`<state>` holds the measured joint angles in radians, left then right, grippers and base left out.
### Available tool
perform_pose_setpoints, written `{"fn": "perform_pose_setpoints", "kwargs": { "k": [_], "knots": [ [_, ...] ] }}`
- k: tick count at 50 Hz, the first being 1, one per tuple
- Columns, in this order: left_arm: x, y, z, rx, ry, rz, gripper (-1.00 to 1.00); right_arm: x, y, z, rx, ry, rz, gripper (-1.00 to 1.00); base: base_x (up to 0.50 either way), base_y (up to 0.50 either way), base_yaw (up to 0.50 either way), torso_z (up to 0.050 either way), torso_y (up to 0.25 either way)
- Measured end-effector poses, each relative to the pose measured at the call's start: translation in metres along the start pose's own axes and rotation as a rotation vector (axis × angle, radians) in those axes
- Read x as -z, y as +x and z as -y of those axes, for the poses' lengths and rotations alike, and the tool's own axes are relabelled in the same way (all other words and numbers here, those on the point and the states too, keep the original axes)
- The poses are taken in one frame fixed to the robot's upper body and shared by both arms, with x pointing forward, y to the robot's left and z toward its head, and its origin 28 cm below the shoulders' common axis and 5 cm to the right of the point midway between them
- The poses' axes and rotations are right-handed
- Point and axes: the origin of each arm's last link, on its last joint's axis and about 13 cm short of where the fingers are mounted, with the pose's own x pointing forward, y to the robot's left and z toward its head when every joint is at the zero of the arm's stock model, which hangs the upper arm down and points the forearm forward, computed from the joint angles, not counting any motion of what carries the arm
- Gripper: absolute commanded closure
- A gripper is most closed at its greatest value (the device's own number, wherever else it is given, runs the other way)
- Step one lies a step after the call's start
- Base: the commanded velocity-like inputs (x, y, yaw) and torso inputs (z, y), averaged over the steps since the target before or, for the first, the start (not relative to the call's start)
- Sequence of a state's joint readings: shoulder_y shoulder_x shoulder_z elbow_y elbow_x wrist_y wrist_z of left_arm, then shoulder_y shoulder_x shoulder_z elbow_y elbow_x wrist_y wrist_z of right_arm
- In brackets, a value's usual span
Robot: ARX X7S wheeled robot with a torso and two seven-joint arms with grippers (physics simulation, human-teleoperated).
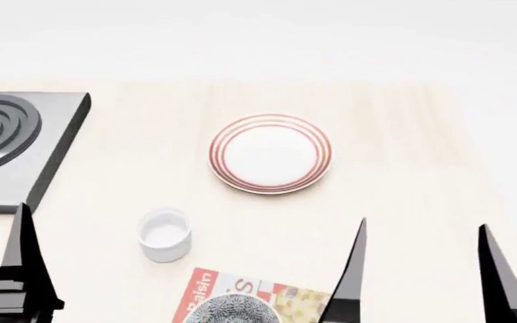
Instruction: Pick the akita bowl on the cookies box and place it on the plate.
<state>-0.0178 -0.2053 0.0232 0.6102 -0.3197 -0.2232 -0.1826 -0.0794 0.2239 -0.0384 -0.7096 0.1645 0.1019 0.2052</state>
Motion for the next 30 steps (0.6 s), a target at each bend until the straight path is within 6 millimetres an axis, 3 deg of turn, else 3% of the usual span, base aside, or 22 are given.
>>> {"fn": "perform_pose_setpoints", "kwargs": {
  "k": [8,27,30],
  "knots": [
    [-0.0009,0.0009,-0.0001,0.000,0.003,0.001,-1.00,0.0006,-0.0002,-0.0003,-0.002,0.006,0.003,-1.00,0.06,-0.01,0.00,0.000,0.000],
    [0.0006,0.0016,-0.0012,-0.007,0.007,-0.001,-1.00,-0.0014,-0.0011,0.0001,-0.004,0.010,0.038,-1.00,0.50,-0.11,0.00,0.000,0.000],
    [0.0013,0.0008,-0.0014,0.001,-0.003,0.009,-1.00,-0.0009,-0.0010,0.0001,-0.004,0.008,0.034,-1.00,0.30,-0.06,0.00,0.041,0.000]
  ]
}}
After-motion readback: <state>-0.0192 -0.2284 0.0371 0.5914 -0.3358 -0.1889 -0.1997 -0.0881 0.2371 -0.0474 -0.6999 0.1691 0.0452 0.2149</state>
